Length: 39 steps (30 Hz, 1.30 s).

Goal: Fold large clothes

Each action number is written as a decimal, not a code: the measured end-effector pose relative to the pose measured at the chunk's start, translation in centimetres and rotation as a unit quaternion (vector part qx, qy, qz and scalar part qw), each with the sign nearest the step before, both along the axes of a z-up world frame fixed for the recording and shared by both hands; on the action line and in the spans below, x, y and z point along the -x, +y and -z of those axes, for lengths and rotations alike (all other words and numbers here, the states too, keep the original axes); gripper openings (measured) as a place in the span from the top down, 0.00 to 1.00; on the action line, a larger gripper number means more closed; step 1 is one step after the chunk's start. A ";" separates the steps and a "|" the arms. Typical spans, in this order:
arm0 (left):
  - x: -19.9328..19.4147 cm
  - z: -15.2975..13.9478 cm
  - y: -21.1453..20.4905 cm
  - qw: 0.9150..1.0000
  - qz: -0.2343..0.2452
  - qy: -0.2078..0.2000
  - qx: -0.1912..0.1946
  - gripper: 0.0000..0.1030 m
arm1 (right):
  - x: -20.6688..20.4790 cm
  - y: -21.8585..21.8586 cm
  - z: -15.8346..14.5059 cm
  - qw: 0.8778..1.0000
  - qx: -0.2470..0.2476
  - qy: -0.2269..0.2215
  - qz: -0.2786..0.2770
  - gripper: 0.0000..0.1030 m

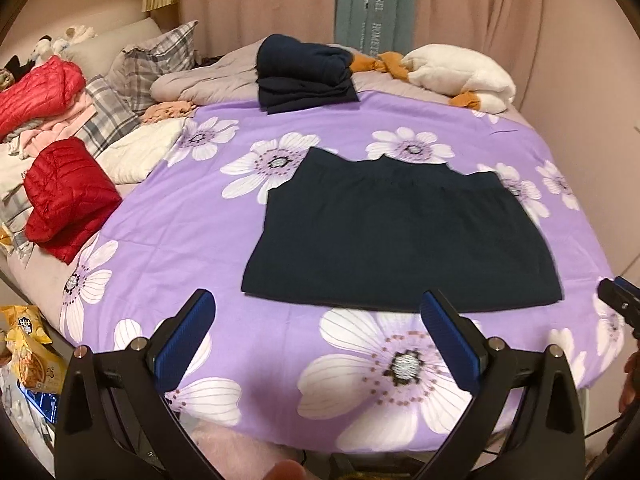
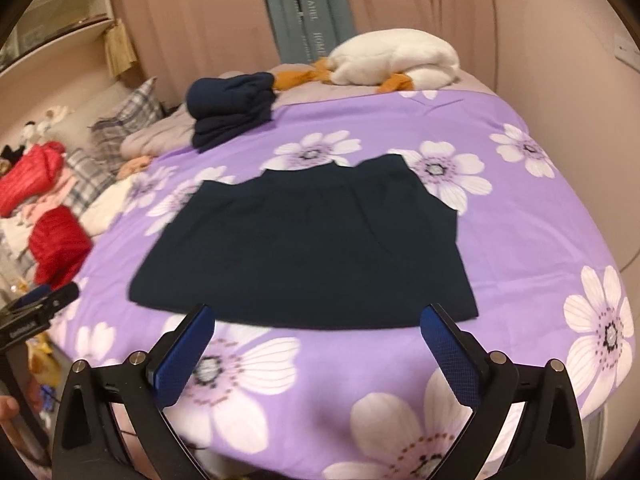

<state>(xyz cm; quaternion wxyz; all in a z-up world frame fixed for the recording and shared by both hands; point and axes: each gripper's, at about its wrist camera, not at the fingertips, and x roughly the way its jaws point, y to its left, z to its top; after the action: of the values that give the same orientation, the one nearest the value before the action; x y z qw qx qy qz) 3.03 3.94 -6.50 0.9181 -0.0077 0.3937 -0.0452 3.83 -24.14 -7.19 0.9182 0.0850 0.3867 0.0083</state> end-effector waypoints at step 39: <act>4.7 -9.0 -3.0 0.998 0.016 -0.051 -0.044 0.00 | 3.0 5.2 -9.5 0.994 0.038 -0.063 -0.079 0.01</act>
<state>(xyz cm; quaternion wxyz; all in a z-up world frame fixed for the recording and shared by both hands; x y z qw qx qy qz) -1.69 0.94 2.53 0.9355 0.0416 0.3483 -0.0423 0.85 -18.96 2.31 0.9398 0.0186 0.3337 0.0711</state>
